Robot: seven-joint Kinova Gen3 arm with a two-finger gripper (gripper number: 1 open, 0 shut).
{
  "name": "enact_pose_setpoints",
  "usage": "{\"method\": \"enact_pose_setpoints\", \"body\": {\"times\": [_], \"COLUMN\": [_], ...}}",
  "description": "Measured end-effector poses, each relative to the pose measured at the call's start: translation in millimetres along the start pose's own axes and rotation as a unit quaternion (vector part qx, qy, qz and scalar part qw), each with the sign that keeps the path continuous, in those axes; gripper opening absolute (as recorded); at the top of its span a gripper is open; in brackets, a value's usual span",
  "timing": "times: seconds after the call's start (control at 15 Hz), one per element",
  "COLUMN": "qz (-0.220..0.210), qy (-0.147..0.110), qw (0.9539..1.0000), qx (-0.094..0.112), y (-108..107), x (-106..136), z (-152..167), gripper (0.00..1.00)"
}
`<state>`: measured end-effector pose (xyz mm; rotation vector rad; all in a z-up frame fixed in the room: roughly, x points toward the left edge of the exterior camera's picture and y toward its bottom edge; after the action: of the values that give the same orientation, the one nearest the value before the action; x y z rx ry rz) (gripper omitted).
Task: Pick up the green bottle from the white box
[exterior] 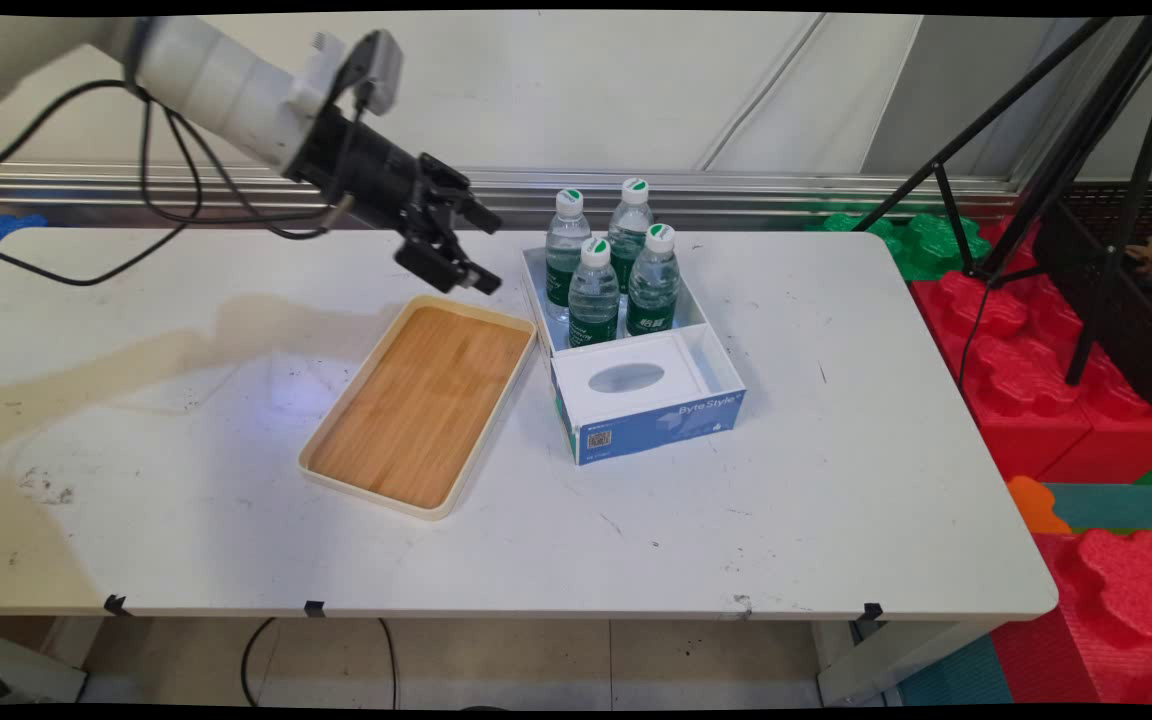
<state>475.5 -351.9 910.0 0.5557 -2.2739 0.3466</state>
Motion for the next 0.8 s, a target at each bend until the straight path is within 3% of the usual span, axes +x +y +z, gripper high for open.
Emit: {"method": "enact_pose_setpoints", "body": {"times": [0.8], "qz": [-0.015], "qy": [-0.02], "qw": [0.9997], "qx": [0.005], "y": [-21], "x": [13], "z": [98], "gripper": [1.0]}}
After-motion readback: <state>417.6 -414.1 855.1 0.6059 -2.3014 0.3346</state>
